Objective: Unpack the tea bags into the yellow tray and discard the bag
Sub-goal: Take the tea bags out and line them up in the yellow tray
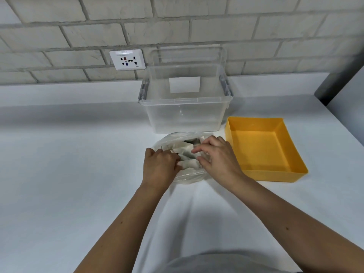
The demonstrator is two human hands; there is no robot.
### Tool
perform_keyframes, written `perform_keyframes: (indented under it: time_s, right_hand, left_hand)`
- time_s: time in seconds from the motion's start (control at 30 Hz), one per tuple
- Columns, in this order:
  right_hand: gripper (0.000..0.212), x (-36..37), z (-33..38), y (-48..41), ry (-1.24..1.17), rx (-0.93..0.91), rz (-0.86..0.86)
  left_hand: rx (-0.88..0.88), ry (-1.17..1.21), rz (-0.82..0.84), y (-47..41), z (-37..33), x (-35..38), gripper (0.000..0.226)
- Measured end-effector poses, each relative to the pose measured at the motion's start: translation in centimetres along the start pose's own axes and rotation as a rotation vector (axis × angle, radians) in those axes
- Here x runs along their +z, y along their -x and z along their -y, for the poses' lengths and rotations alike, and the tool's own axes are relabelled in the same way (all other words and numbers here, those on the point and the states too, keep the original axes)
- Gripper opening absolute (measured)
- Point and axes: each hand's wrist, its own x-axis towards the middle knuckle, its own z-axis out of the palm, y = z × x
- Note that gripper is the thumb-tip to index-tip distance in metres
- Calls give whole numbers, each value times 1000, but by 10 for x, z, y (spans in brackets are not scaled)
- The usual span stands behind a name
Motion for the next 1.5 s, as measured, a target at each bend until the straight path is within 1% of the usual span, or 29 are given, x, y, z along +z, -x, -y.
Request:
perform_keyframes:
  time_s: [0.07,0.13,0.23,0.3,0.37,0.4,0.47,0.57,0.67,0.73,0.8,0.9,0.97,1.0,1.03,1.07,1.1,1.13,1.17,1.2,1.23,1.3,1.4,1.43,1.5]
  right_hand:
    - [20,-1,0,1,11,15,78]
    - [18,-2,-2,2,5,27,100]
    - [16,-5,-2,2,-48,61,97]
    - [18,-9,-2,1,-74,71,107]
    - [24,-14,0,-2,-107,41,116]
    - [28,-16,2,-4,-111,17,120]
    - [34,-20,5,-12,-89,-12,130]
    - [35,-26,11,-22,-24,-29,122]
    - [40,-28,16,-26,-6,-53,137]
    - [28,-26,17,-28,14,-65,163]
    - [20,-25,15,-28,-51,-24,185]
    - [17,-22,13,-29,-334,123,153]
    - [15,-21,13,-30,-477,192,174]
    - [15,-20,14,-29,-505,203,207]
    - [18,-19,13,-29,-487,210,255]
    - [24,-17,12,-28,-392,206,317]
    - [31,-15,10,-27,-200,162,384]
    - [34,-11,8,-26,31,86,441]
    - [32,-8,7,-24,218,9,475]
    - [29,-5,5,-22,321,-42,494]
    - [25,-4,4,-20,356,-63,502]
    - [18,-5,5,-19,340,-76,480]
    - [8,-21,4,-20,139,-68,398]
    - [6,-29,5,-22,64,-71,395]
    - [9,-44,9,-28,-46,-97,450]
  left_hand:
    - [-42,-40,84,-2,-1,1,22]
    - [-80,34,101,-4,1,0,23]
    - [-132,221,87,-4,5,-2,18]
    - [-150,397,77,-4,8,-5,11]
    - [-150,588,79,-4,8,-15,6]
    - [-132,637,85,-5,9,-20,4]
    - [-77,645,78,-8,9,-30,3]
    - [-18,632,65,-12,10,-43,4]
    - [23,592,99,-13,12,-48,5]
    - [36,598,99,-13,13,-50,6]
    - [-24,720,97,-12,13,-51,5]
    - [-198,966,141,-8,8,-50,11]
    - [-295,1054,129,-5,5,-43,10]
    - [-346,1074,109,-3,4,-39,10]
    - [-394,1075,90,-2,4,-35,10]
    - [-433,1064,75,-1,5,-32,12]
    - [-458,1052,66,0,6,-29,13]
    - [-468,1037,63,1,8,-27,14]
    - [-466,1018,65,1,9,-26,14]
    - [-458,998,67,2,10,-25,13]
    - [-450,984,65,2,12,-26,13]
    - [-443,974,56,2,12,-27,14]
    - [-442,980,39,0,14,-28,14]
    - [-452,1003,38,-2,15,-29,13]
    - [-482,1071,42,-4,16,-30,14]
